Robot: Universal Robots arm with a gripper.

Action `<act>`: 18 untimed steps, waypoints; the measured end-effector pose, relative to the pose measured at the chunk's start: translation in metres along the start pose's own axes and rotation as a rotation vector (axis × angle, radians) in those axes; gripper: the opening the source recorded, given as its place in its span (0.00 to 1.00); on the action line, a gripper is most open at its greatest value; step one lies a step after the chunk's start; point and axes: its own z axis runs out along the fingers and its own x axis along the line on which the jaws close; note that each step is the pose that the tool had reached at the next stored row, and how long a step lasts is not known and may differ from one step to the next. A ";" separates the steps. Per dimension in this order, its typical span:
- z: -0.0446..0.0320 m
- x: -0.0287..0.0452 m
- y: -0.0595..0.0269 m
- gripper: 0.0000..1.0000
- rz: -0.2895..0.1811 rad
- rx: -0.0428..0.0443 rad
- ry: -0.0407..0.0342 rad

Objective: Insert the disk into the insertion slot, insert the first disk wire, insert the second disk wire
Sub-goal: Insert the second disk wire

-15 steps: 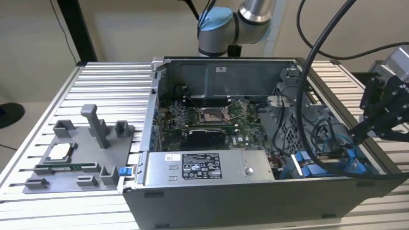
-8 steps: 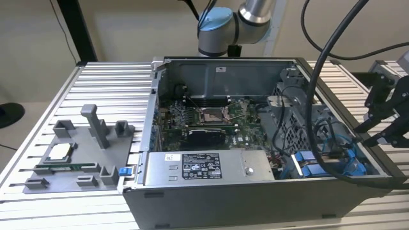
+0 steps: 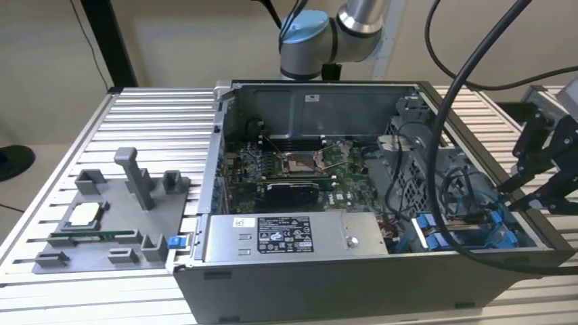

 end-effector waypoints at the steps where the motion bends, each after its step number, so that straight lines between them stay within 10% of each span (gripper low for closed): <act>1: 0.0004 0.0001 0.0002 0.00 0.004 0.0007 -0.0076; 11: 0.0039 0.0008 -0.0003 0.00 0.011 0.0022 -0.0379; 18: 0.0040 0.0008 -0.0002 0.00 0.011 0.0021 -0.0431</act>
